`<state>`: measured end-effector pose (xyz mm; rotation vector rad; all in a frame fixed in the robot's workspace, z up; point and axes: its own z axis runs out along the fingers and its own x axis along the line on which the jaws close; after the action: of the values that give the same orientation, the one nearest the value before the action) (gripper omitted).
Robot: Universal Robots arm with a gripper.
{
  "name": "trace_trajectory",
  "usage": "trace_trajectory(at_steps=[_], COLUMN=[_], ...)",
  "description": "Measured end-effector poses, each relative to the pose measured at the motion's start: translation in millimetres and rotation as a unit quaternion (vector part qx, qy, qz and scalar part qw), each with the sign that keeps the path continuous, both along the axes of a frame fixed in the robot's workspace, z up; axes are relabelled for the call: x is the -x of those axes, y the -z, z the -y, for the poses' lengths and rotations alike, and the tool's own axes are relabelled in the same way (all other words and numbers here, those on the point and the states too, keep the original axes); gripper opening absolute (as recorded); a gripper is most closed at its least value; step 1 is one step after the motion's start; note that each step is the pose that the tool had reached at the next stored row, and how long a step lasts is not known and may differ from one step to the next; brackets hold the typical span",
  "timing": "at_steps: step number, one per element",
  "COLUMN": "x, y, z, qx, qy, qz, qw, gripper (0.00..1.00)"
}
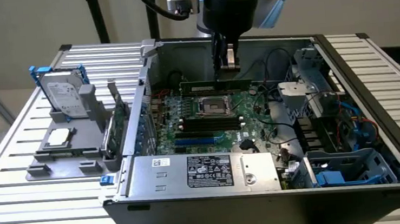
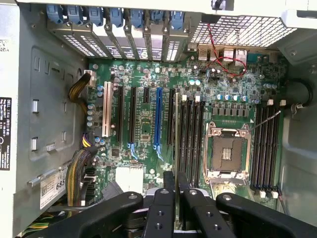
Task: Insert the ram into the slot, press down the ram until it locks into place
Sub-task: 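Insert the ram into the slot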
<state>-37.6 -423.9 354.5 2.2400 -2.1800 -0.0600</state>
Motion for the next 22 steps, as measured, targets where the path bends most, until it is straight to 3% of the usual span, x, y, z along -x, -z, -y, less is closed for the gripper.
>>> trace_trajectory(at_steps=[6,11,15,22], x=[0.1,1.0,1.0,1.5], y=[1.0,5.3,12.5,25.2], z=[-1.8,-20.9,-29.4,-31.5], qx=[0.0009,0.0023,0.0037,0.0038], qy=[0.000,0.000,0.001,0.003], qz=[0.0004,0.0009,0.0009,0.0009], qw=[1.0000,1.0000,1.0000,1.0000], gripper=[0.14,0.14,0.14,0.14])
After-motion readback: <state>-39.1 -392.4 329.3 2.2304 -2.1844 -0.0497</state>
